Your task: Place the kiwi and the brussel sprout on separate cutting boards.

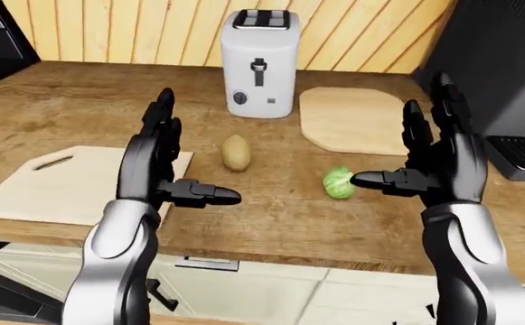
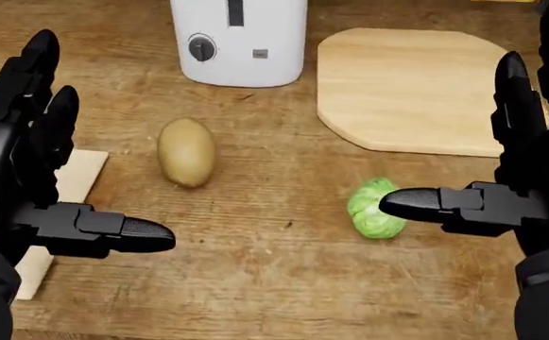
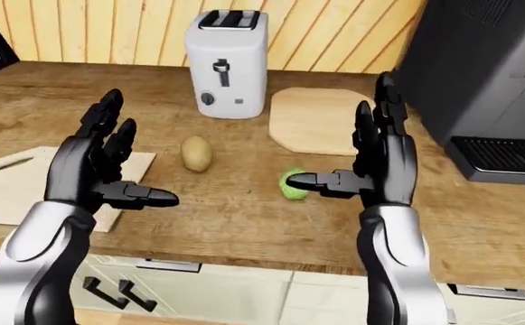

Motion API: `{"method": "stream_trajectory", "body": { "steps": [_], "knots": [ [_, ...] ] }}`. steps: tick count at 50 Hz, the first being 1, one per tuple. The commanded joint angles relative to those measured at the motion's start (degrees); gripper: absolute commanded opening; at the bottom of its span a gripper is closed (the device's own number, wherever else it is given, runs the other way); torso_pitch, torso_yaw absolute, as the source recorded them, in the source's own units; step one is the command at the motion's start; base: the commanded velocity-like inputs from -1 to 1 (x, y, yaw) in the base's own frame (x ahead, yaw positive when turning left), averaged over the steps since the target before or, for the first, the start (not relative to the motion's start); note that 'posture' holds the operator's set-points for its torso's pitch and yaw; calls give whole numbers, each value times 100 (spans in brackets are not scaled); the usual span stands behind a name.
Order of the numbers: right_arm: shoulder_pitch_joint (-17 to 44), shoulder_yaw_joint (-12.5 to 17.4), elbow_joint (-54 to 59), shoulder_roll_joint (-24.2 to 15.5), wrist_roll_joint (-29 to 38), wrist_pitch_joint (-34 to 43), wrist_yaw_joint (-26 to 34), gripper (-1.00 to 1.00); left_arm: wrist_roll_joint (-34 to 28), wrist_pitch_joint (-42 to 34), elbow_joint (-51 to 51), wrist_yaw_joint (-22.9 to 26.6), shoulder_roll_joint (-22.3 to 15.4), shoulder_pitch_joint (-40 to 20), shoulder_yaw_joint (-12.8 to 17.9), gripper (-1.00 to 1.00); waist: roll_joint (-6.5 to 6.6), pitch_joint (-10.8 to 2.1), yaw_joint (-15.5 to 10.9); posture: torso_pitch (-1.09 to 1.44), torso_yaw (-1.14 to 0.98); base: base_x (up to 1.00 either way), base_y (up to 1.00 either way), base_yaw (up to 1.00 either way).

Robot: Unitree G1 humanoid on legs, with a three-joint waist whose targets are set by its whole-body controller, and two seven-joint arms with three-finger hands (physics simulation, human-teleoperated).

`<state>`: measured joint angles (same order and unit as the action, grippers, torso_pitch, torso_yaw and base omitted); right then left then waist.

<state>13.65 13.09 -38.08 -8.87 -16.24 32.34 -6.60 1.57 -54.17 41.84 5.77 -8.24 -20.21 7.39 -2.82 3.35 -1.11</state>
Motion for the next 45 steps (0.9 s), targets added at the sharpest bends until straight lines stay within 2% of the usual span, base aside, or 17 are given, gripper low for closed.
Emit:
{"method": "stream_trajectory", "body": {
  "steps": [1,4,6,7,10,12,15,24,36,45],
  "knots": [
    [112,25,-247,-33,-20,-171,45,100,-9,109,262,-18,-59,-133,83,100,-11,-84,11,0,0,0,0,0],
    [115,49,-263,-49,-15,-161,63,100,13,6,400,-14,-77,-116,105,100,138,-100,94,0,0,0,0,0],
    [133,105,-341,-92,-49,-80,76,100,21,-29,458,9,-99,-96,116,100,412,-232,150,0,0,0,0,0],
    [153,136,-382,-118,-67,-27,76,100,23,-43,473,15,-104,-98,123,100,305,-191,155,0,0,0,0,0],
    [195,217,-509,-214,-106,135,100,100,32,-146,580,29,-120,-115,135,100,243,-284,137,0,0,0,0,0],
    [217,279,-587,-297,-95,245,157,100,28,-209,651,31,-132,-127,142,100,207,-294,121,0,0,0,0,0],
    [164,371,-767,-405,-47,422,280,100,18,-300,768,48,-155,-120,172,100,174,-301,100,0,0,0,0,0],
    [-213,664,-1405,-614,339,1016,1262,100,51,-635,1118,90,-236,-174,300,100,146,-285,72,0,0,0,0,0],
    [-435,265,-1359,-467,1632,871,2371,100,134,-807,1200,65,-306,-294,374,100,182,-251,91,0,0,0,0,0],
    [-461,-66,-1182,-270,2572,714,2848,100,183,-639,1130,41,-293,-189,405,100,213,-255,110,0,0,0,0,0]
  ]
}}
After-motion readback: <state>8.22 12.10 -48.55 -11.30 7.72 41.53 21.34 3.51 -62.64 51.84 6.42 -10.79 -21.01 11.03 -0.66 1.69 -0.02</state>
